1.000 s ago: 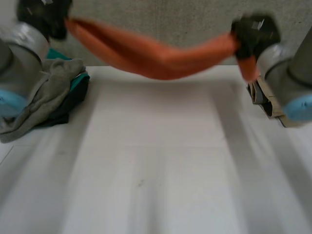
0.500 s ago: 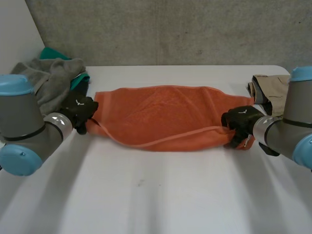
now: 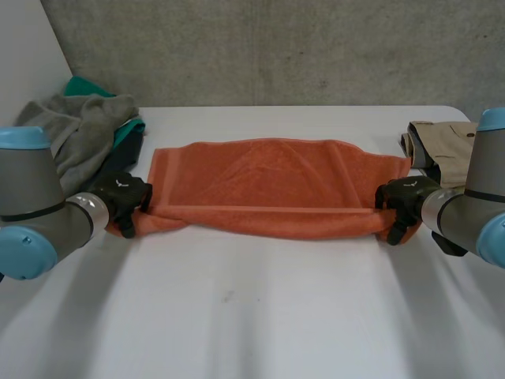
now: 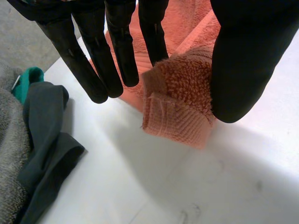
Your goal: Fold the laundry.
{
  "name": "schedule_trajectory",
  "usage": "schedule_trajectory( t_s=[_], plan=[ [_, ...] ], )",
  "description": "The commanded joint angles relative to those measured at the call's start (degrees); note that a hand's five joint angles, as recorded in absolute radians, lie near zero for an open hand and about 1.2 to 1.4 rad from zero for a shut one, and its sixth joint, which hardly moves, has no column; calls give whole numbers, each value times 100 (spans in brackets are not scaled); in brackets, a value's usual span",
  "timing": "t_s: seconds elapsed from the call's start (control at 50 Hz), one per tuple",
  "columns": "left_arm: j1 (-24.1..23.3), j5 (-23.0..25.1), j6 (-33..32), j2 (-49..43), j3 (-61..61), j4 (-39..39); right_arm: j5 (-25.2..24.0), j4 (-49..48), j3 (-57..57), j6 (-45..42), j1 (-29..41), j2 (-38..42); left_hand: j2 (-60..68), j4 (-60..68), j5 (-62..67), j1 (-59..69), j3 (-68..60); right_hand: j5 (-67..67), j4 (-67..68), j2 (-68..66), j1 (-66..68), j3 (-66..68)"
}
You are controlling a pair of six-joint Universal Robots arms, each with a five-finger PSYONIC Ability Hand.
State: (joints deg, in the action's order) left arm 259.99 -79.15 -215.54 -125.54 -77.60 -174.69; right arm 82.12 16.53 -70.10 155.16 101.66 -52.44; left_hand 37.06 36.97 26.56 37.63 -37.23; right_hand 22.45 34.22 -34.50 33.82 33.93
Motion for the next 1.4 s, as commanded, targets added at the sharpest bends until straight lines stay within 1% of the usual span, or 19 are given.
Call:
schedule_trajectory(
  t_s=[0.02,0.12,0.3,0.34,0.46,0.56,0.82,0.84,0.9,0.92,0.94,0.96,1.02,1.08,1.1,1.24,1.32,1.38,1.4],
  plan=[
    [34,5,47,117,34,-66,15,96,-30,128,-58,-240,461,469,510,403,-443,-293,-470,498,-430,-441],
    [69,22,275,512,8,-39,-100,307,-39,339,-102,-582,294,302,343,236,-276,-294,-470,498,-430,-442],
    [113,5,872,1295,130,469,-206,649,329,656,-164,-1180,-1824,-1815,-1774,-1881,1841,-294,-470,498,-430,-442],
    [122,-13,934,1304,201,610,-205,746,418,656,-181,-1181,-1843,-1835,-1794,-1901,1861,-311,-487,515,-447,-458],
    [218,-311,1136,1077,411,1339,-144,1334,778,332,-296,-874,-2179,-2171,-2130,-2237,2197,-748,-924,952,-884,-895],
    [333,-479,1215,777,543,1499,-38,1503,866,-3,-366,-610,-2331,-2323,-2282,-2389,2349,-899,-1076,1104,-1036,-1047],
    [263,-347,1471,-128,895,2044,23,668,858,-21,-454,190,-2214,-2205,-2164,-2272,2231,-681,-858,886,-818,-829],
    [263,-355,1479,-163,913,2044,23,668,866,-12,-454,234,-2147,-2138,-2097,-2205,2164,-631,-807,835,-767,-779],
    [254,-426,1497,-278,974,2000,-12,676,867,93,-445,296,-1274,-1265,-1224,-1332,1291,861,685,-657,725,714],
    [245,-452,1514,-313,992,1982,-47,676,840,198,-445,287,-772,-763,-722,-830,789,2815,2639,-2611,2679,2667],
    [236,-452,1523,-322,1001,1965,-82,685,831,286,-445,287,-501,-492,-451,-558,518,4067,3890,-3862,3931,3919],
    [228,-444,1532,-339,1009,1965,-108,694,814,356,-436,270,-281,-273,-232,-339,299,4748,4571,-4543,4612,4600],
    [149,-479,1567,-357,1018,1956,-310,755,717,655,-463,138,995,1004,1045,938,-978,4755,4578,-4550,4618,4607],
    [87,-514,1585,-339,1036,1877,-583,756,551,858,-515,-73,2995,3004,3045,2937,-2977,4755,4578,-4550,4618,4607],
    [61,-531,1602,-305,1036,1825,-705,773,481,884,-568,-212,4281,4290,4331,4224,-4264,4755,4578,-4550,4618,4607],
    [34,-531,1699,91,983,1947,-935,1097,348,622,-744,-793,4294,4303,4344,4237,-4277,4755,4578,-4550,4618,4607],
    [262,-339,1594,758,720,2298,-1022,1932,409,-300,-1069,-1189,4294,4303,4344,4237,-4277,4755,4578,-4550,4618,4607],
    [473,48,1086,1338,483,2605,-1119,2775,410,-1345,-1297,-1365,4294,4303,4344,4237,-4277,4755,4578,-4550,4618,4607],
    [552,258,649,1635,308,2841,-1119,3290,392,-1948,-1376,-1409,4294,4303,4344,4237,-4277,4755,4578,-4550,4618,4607]
  ],
)
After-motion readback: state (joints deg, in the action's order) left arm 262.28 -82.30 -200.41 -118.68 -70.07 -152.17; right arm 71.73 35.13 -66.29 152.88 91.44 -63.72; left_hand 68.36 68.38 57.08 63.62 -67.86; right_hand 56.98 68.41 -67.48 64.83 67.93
